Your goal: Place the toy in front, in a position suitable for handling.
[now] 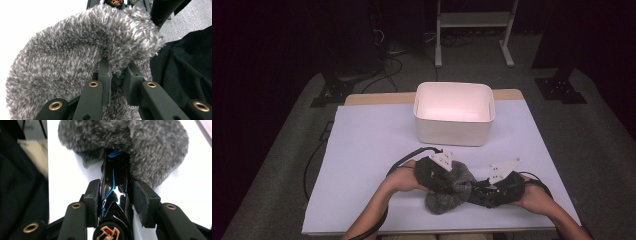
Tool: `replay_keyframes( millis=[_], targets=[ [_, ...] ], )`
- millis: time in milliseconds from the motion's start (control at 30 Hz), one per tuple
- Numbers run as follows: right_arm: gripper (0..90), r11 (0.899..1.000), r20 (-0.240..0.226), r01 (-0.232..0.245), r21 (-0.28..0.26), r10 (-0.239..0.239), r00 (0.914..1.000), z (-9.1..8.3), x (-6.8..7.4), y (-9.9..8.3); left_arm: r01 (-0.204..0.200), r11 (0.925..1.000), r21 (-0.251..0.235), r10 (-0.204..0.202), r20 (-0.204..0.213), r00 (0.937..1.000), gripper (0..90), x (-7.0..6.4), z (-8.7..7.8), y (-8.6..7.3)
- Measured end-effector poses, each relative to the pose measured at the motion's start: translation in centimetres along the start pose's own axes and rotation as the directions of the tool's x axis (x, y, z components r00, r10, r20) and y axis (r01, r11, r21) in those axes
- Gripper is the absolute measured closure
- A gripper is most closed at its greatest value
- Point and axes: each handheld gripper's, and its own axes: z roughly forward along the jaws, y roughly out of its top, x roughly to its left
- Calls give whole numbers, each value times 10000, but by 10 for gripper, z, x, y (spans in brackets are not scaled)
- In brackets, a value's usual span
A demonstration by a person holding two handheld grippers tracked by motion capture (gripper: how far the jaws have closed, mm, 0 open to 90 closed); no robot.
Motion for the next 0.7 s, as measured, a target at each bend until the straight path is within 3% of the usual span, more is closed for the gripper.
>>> replay_keyframes(
  millis=[167, 233, 367, 467, 533, 700],
  targets=[
    [559, 9998, -53, -196, 19, 196, 9998, 0, -1, 0, -24, 10000, 18, 24, -192, 9998, 780, 0, -5, -1],
    [503, 9986, -43, -134, 511, 136, 9999, 5, -1, 1, 11, 10000, -29, -12, -276, 9996, 780, 0, -9, -2],
    [529, 9947, -135, 6, 1025, 8, 9999, 20, 1, 1, 205, 9995, -230, -214, -386, 9990, 787, 1, -20, -8],
    [554, 9971, 102, 216, 735, -224, 9997, 22, 2, 1, 399, 9970, -667, -440, -624, 9971, 809, 2, -33, -16],
    [555, 9989, -67, 67, 456, -64, 10000, 25, -2, 2, 468, 9945, -932, -541, -770, 9956, 820, 1, -46, -24],
    [556, 9997, -128, 180, 151, -178, 9998, 39, -12, 18, 748, 9900, -1197, -902, -1283, 9876, 828, -1, -77, -44]
  ],
)
